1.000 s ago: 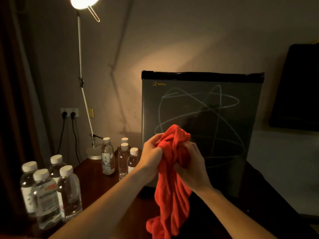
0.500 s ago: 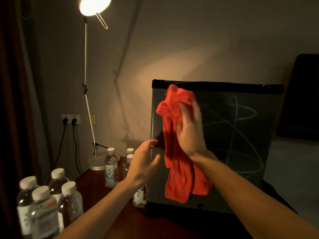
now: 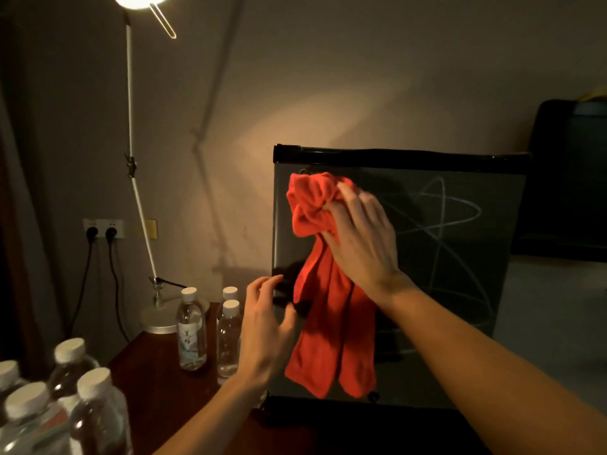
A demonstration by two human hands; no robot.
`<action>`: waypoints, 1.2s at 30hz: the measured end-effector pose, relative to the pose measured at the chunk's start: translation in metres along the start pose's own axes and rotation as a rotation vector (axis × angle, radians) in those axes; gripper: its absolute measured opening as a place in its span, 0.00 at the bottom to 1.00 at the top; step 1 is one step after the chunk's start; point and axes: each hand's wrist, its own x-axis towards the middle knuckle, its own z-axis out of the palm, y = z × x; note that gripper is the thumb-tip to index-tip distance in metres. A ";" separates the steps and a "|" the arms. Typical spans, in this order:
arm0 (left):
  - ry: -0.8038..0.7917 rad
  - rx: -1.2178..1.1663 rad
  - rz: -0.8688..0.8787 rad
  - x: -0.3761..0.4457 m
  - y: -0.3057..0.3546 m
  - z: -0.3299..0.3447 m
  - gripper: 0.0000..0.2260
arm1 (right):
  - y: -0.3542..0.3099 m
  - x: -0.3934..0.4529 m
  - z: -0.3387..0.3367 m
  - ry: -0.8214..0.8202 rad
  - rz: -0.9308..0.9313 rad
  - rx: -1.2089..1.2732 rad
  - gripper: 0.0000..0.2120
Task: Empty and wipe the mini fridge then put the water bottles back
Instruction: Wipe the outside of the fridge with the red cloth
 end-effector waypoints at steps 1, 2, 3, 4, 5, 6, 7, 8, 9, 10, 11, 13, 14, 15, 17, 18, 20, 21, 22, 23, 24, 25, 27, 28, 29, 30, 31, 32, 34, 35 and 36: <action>-0.013 0.019 0.015 -0.002 -0.001 0.001 0.23 | 0.001 0.002 -0.001 0.024 0.038 -0.012 0.21; -0.029 0.038 0.027 -0.004 -0.002 0.002 0.24 | -0.002 0.003 -0.001 0.046 0.063 -0.020 0.20; -0.045 0.057 0.040 -0.005 -0.003 0.001 0.26 | -0.007 0.003 0.001 0.064 0.066 -0.021 0.18; -0.064 0.071 0.056 -0.005 -0.002 0.001 0.28 | -0.014 0.000 0.004 0.070 0.047 -0.016 0.17; -0.083 0.086 0.075 -0.005 0.001 0.000 0.29 | -0.022 -0.004 0.009 0.061 0.011 -0.007 0.17; -0.094 0.101 0.099 -0.005 0.003 0.000 0.29 | -0.029 -0.009 0.013 0.035 -0.041 0.003 0.17; -0.095 0.118 0.125 -0.003 0.004 0.000 0.29 | -0.035 -0.015 0.016 0.002 -0.097 0.013 0.16; -0.094 0.135 0.151 -0.002 0.005 0.001 0.27 | -0.037 -0.020 0.017 -0.027 -0.144 0.020 0.14; -0.095 0.151 0.171 -0.001 0.005 0.001 0.27 | -0.036 -0.024 0.017 -0.049 -0.173 0.028 0.13; -0.099 0.164 0.184 0.001 0.004 0.002 0.27 | -0.032 -0.024 0.015 -0.065 -0.183 0.037 0.12; -0.104 0.177 0.190 0.001 0.004 0.004 0.28 | -0.027 -0.022 0.011 -0.077 -0.182 0.041 0.12; -0.113 0.207 0.181 0.002 0.006 0.005 0.28 | -0.013 -0.014 0.003 -0.086 -0.157 0.034 0.13; -0.115 0.217 0.178 0.002 0.008 0.006 0.28 | -0.003 -0.008 -0.002 -0.081 -0.118 0.034 0.14; -0.113 0.223 0.180 0.002 0.010 0.006 0.28 | 0.008 -0.004 -0.007 -0.066 -0.066 0.039 0.15; -0.128 0.225 0.185 0.004 0.012 0.005 0.26 | 0.032 0.004 -0.017 -0.025 0.054 0.030 0.15; -0.141 0.226 0.188 0.004 0.013 0.005 0.26 | 0.042 0.007 -0.022 -0.009 0.110 0.009 0.15; -0.148 0.219 0.195 0.004 0.011 0.004 0.26 | 0.049 0.008 -0.026 -0.009 0.178 -0.044 0.19; -0.145 0.212 0.195 0.003 0.010 0.004 0.26 | 0.043 0.006 -0.025 -0.027 0.191 -0.066 0.22; -0.145 0.208 0.196 0.002 0.009 0.005 0.26 | 0.033 0.003 -0.021 -0.049 0.200 -0.077 0.26; -0.146 0.211 0.198 0.000 0.008 0.005 0.26 | 0.019 -0.001 -0.016 -0.070 0.204 -0.076 0.30; -0.145 0.215 0.200 -0.001 0.008 0.006 0.26 | 0.004 -0.007 -0.011 -0.088 0.189 -0.067 0.31; -0.145 0.216 0.200 -0.003 0.008 0.008 0.26 | -0.009 -0.013 -0.006 -0.103 0.154 -0.053 0.30; -0.149 0.208 0.194 -0.003 0.008 0.010 0.27 | -0.023 -0.025 0.003 -0.119 0.062 -0.035 0.27; -0.145 0.205 0.195 -0.003 0.009 0.011 0.27 | -0.022 -0.027 0.004 -0.121 0.020 -0.039 0.26; -0.138 0.208 0.199 -0.002 0.010 0.013 0.27 | -0.016 -0.028 0.004 -0.117 -0.013 -0.048 0.25; -0.129 0.217 0.205 -0.002 0.011 0.013 0.26 | -0.007 -0.027 0.002 -0.103 -0.035 -0.060 0.24; -0.120 0.229 0.210 -0.001 0.013 0.014 0.26 | 0.004 -0.025 -0.001 -0.086 -0.039 -0.070 0.22; -0.113 0.238 0.214 0.000 0.015 0.016 0.25 | 0.015 -0.022 -0.005 -0.069 -0.025 -0.071 0.20; -0.100 0.251 0.224 0.002 0.020 0.020 0.24 | 0.041 -0.020 -0.014 -0.043 0.035 -0.068 0.19; -0.099 0.256 0.229 0.003 0.022 0.023 0.24 | 0.054 -0.021 -0.017 -0.034 0.074 -0.065 0.19; -0.104 0.259 0.232 0.003 0.024 0.026 0.25 | 0.068 -0.024 -0.021 -0.026 0.111 -0.062 0.19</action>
